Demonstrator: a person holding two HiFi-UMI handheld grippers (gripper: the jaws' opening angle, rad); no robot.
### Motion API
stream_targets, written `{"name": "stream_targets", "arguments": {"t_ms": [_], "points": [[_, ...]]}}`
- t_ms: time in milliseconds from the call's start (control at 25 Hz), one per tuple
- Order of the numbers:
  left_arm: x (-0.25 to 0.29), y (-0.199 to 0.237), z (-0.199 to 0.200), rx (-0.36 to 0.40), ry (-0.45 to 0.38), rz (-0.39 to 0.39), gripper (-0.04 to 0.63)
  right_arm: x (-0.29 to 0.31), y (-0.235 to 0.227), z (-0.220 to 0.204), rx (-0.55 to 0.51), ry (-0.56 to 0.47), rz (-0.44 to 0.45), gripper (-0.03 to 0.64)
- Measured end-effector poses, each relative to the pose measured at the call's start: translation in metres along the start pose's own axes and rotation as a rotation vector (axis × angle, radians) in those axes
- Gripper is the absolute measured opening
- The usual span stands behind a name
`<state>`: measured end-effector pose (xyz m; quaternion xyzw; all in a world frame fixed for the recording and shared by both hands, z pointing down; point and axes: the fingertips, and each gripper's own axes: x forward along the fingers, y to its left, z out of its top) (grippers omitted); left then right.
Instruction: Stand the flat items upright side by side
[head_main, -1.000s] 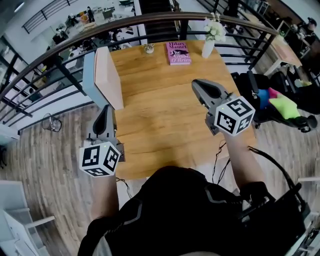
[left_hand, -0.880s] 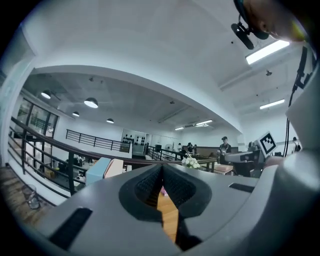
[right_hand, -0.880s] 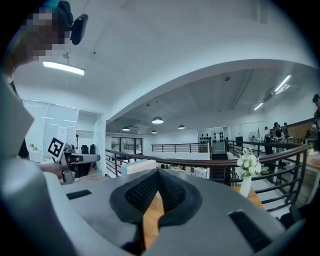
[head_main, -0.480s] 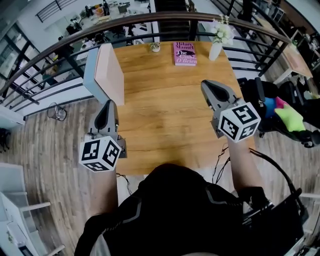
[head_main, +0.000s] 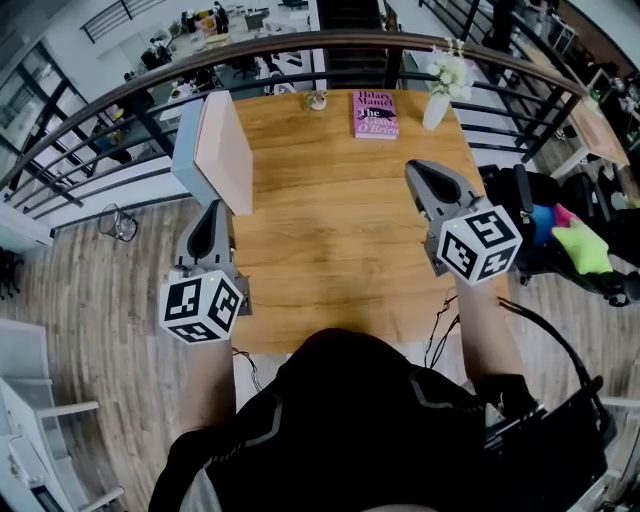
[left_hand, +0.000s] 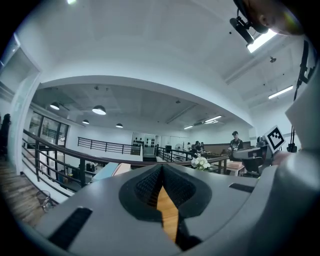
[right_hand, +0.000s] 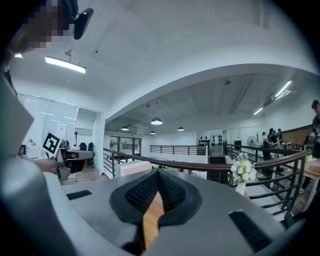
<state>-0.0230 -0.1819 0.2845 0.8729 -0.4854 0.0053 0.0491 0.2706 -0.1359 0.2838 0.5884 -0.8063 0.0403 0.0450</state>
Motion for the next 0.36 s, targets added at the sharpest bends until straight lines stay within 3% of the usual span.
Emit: {"name": "stream_targets", "arguments": {"t_ms": [80,360], "points": [[-0.0009,-0.0002,0.0021,-0.013,-0.004,-0.009,0.029,0.0000,-0.0009,0.0018,-0.006,-0.004,-0.006,0.006],[-0.0018,0.0015,-0.0005,0.061,0.020,0.022,0.029,-0.0003,0.0017,0.0081,-0.019,-0.008,-0.007,0.006]]}}
